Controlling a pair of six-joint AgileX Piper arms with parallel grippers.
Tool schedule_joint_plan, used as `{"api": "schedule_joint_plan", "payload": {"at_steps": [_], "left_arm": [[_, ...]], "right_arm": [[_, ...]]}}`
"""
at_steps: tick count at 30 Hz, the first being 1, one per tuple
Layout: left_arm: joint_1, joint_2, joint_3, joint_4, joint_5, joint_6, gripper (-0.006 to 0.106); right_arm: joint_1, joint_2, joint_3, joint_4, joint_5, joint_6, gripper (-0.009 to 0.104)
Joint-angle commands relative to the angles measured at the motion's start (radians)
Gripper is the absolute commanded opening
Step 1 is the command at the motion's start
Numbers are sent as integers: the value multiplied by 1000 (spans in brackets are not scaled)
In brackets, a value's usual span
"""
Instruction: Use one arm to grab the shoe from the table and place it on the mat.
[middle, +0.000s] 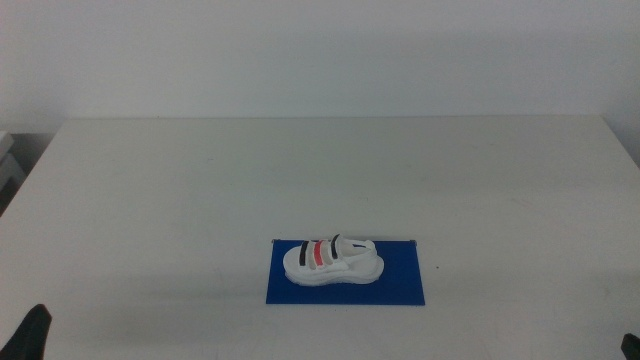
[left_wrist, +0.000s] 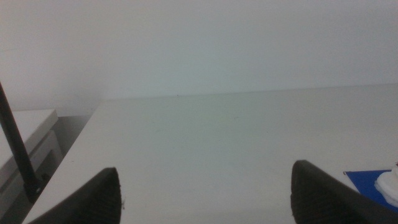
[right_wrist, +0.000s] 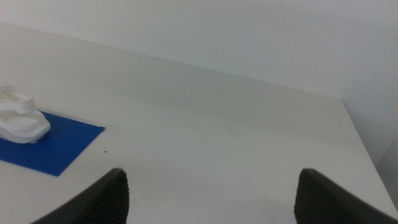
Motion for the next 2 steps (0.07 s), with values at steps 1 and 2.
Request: {"api": "schedule_joint_plan", "payload": {"at_steps": [1, 2], "left_arm": [[-4, -13, 7, -10, -82, -5, 94], [-4, -13, 7, -10, -82, -5, 94]], "right_arm": [[-8, -26, -15, -6, -80, -2, 92], [-8, -26, -11, -6, -79, -2, 92]]}}
